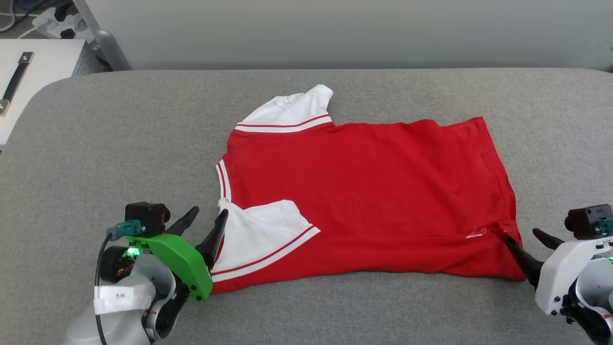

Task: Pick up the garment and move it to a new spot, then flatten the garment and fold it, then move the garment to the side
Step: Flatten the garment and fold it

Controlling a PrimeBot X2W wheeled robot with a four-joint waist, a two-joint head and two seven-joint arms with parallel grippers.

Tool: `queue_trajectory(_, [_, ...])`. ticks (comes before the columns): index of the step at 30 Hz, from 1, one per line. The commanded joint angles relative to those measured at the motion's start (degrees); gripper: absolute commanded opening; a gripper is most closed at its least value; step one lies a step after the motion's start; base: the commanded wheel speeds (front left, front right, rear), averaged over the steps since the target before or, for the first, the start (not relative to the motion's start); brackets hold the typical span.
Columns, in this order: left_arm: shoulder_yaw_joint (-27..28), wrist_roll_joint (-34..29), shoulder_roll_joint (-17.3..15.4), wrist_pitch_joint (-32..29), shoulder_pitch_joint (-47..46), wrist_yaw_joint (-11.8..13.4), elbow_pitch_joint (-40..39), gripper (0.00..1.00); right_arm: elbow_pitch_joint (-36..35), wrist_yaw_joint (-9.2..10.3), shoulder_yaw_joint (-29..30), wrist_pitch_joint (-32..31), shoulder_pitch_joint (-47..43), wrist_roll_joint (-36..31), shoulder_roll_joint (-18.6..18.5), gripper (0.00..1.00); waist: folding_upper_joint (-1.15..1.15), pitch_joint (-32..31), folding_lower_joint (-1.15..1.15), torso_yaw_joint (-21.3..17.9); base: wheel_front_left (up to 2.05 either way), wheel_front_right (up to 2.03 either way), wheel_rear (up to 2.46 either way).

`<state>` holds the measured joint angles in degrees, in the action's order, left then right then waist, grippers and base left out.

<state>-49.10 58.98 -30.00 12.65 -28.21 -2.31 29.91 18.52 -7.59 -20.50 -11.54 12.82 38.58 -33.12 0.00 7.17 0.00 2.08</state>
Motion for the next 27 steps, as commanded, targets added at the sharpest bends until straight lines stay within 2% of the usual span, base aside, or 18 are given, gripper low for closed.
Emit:
queue_trajectory(1, [0.6, 1.0, 0.2, 0.1, 1.8, 1.6, -1.9, 1.0, -1.5, 0.1, 1.5, -0.5, -1.5, -1.1, 0.4, 1.0, 0.0, -1.0, 0.0, 0.2, 0.0, 0.0, 0.0])
queue_trajectory(2, [0.9, 1.5, 0.0, -0.1, 2.7, 2.6, -3.2, 1.0, -2.4, 0.1, 2.5, -0.9, -2.3, -1.7, 0.7, 1.0, 0.0, -1.1, 0.0, 0.3, 0.0, 0.0, 0.0])
queue_trajectory(5, [1.7, 3.5, -1.0, -2.1, 6.3, 7.8, -7.6, 1.0, -6.1, 0.1, 5.9, -2.9, -5.3, -4.3, 2.0, 1.0, 0.0, -1.1, 0.0, 0.2, 0.0, 0.0, 0.0])
queue_trajectory(6, [1.5, 3.8, -2.1, -3.6, 8.2, 10.8, -10.9, 1.0, -8.9, 0.1, 7.4, -4.7, -7.2, -6.2, 3.1, 1.0, 0.0, -0.8, 0.0, 0.1, 0.0, 0.0, 0.0])
queue_trajectory(7, [1.1, 3.7, -2.8, -4.6, 9.0, 12.3, -12.8, 1.0, -10.5, 0.1, 8.4, -5.6, -8.2, -7.1, 3.8, 1.0, 0.0, -0.7, 0.0, 0.1, 0.0, 0.0, 0.0])
queue_trajectory(14, [-0.6, 3.8, -6.7, -12.1, 11.5, 20.6, -21.3, 1.0, -18.2, 0.1, 15.1, -11.9, -12.8, -12.9, 7.3, 1.0, 0.0, 0.9, 0.0, -0.1, 0.0, 0.0, 0.0])
queue_trajectory(21, [-1.5, 3.2, -8.2, -16.2, 11.3, 25.2, -24.1, 1.0, -23.6, 0.1, 17.3, -16.2, -14.2, -15.5, 10.0, 1.0, 0.0, 3.1, 0.0, -1.1, 0.0, 0.0, 0.0])
queue_trajectory(27, [-2.0, 3.7, -7.7, -18.2, 11.1, 26.9, -23.0, 1.0, -25.4, 0.1, 18.2, -17.3, -14.3, -16.5, 11.0, 1.0, 0.0, 5.0, 0.0, -1.7, 0.0, 0.0, 0.0])
